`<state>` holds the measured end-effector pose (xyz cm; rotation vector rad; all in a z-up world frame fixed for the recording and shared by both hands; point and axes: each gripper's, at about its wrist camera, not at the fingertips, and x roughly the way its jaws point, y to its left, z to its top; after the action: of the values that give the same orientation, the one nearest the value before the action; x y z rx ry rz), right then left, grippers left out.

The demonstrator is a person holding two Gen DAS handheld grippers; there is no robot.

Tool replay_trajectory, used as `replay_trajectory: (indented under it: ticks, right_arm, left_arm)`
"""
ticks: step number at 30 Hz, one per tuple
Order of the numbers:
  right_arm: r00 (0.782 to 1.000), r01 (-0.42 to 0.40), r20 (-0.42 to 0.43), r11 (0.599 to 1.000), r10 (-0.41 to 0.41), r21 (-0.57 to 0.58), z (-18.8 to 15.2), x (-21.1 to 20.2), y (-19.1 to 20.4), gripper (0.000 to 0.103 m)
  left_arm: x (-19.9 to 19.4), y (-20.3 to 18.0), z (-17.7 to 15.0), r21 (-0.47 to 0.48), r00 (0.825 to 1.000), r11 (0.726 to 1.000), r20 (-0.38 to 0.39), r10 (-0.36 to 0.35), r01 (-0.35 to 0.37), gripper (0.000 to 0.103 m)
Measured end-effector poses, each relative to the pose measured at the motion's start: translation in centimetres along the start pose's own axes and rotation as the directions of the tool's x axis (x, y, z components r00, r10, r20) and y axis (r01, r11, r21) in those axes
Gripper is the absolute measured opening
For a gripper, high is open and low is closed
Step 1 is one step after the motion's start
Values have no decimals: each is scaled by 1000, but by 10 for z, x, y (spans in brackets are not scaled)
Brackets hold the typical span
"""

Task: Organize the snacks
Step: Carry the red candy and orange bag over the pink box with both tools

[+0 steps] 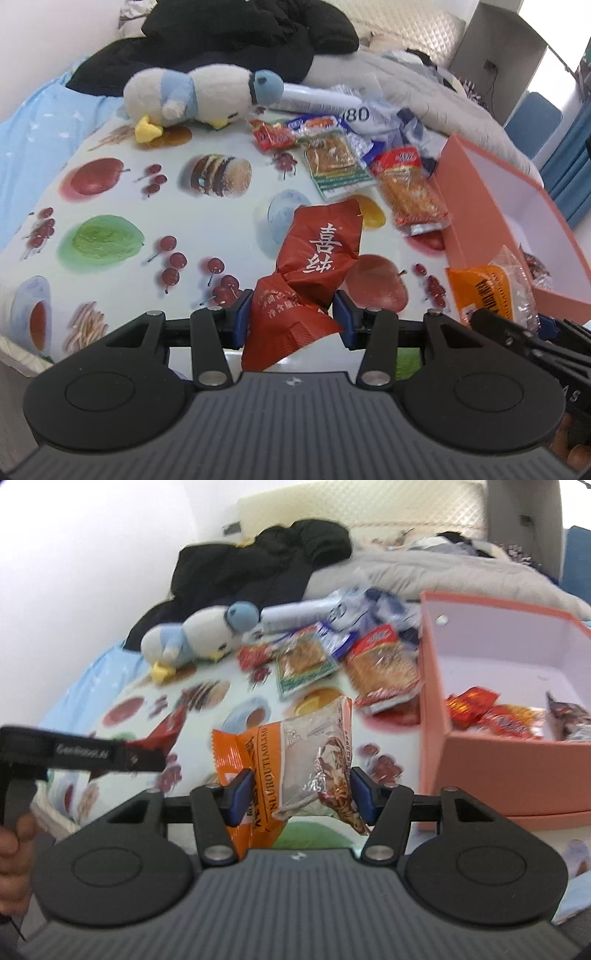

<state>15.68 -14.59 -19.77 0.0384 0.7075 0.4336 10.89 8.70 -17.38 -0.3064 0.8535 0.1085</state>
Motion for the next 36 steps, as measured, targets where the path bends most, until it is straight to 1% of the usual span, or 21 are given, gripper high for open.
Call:
replay_trajectory:
  ticks: [6,9,10,11,16,18,20,22,26,31,36]
  right_arm:
    - [998,23,61,1000,-25,21,13,-31,-3,59]
    - [997,22,75,999,-26,49,19,-45,-3,59]
    - [996,35,83,998,-39,54,20,-50,-3,59]
    - [994,50,94,997,-56,58,22,-56,-3,59]
    - [989,66,124,994,-77,86,26,-77,-7,59]
    - [988,72,132,993,-85,98,26,-85,-9,59]
    - [984,97,139,991,-109,92,25,-92,-10,59]
    - [980,125,145,989,-135,77,23,-96,-11,59]
    - [976,150,145,983,-165,105,18,-107,-23,59]
    - [965,198,147,971,-217,134,9,-119,-44,59]
    - [955,239,133,954,-264,181,3,-118,-65,59]
  left_arm:
    - [-31,-10,4,-7,999,1000,48,-23,24,52]
    - [-45,-19,7,1,997,999,70,-38,38,52]
    - [-50,-24,9,6,996,999,80,-43,43,52]
    - [-54,-27,10,11,995,999,87,-53,52,52]
    - [-66,-50,11,37,987,993,110,-116,113,52]
    - [-65,-64,7,55,985,989,100,-140,135,52]
    - [-65,-79,2,73,979,982,93,-181,174,52]
    - [-65,-93,-2,85,976,977,83,-203,196,52]
    - [-64,-114,-4,117,966,964,68,-248,239,52]
    - [-55,-145,-7,188,948,932,22,-319,309,52]
    - [-39,-169,-4,226,936,910,-18,-352,347,52]
